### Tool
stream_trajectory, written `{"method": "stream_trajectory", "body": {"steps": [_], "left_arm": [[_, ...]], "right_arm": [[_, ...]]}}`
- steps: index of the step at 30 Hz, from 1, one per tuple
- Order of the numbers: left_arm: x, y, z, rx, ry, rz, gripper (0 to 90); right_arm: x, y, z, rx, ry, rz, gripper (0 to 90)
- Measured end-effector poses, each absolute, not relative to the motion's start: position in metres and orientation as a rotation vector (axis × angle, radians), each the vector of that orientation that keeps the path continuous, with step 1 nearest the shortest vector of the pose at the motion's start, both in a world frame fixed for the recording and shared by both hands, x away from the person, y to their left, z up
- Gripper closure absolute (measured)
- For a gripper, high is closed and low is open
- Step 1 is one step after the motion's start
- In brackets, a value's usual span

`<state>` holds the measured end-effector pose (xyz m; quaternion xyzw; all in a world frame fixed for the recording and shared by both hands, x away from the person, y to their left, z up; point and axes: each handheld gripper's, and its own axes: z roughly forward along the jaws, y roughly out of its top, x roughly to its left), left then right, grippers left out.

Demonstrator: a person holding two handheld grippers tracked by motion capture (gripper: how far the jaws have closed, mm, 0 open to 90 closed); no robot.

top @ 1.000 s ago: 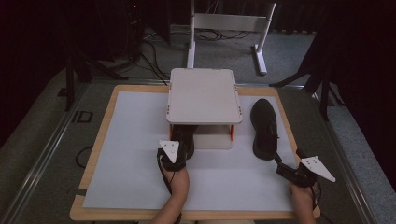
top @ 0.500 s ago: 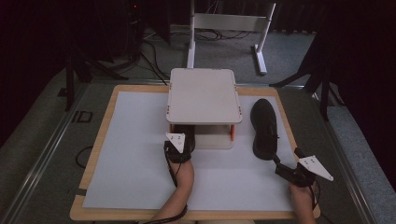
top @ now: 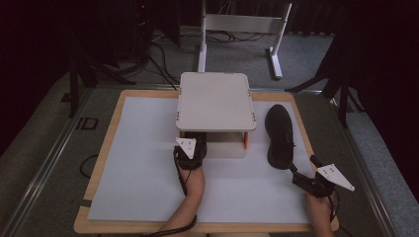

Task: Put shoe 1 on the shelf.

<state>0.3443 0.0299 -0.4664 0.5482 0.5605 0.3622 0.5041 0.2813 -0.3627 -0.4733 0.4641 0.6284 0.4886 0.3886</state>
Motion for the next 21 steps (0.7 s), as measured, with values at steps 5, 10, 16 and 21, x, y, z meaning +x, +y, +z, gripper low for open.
{"method": "stream_trajectory", "body": {"steps": [5,10,16,21], "left_arm": [[0.343,0.043,-0.457,1.376,1.291,0.865,21.9],[0.336,0.059,-0.452,1.439,1.192,0.738,9.1],[0.328,0.072,-0.446,1.514,1.063,0.621,0.6],[0.321,0.095,-0.446,1.524,0.968,0.619,0.7]], "right_arm": [[0.280,-0.370,-0.472,1.221,1.550,1.306,14.5],[0.281,-0.375,-0.472,1.252,1.532,1.334,12.5],[0.284,-0.374,-0.473,1.285,1.562,1.301,12.4],[0.284,-0.376,-0.472,1.287,1.578,1.334,11.7]]}}
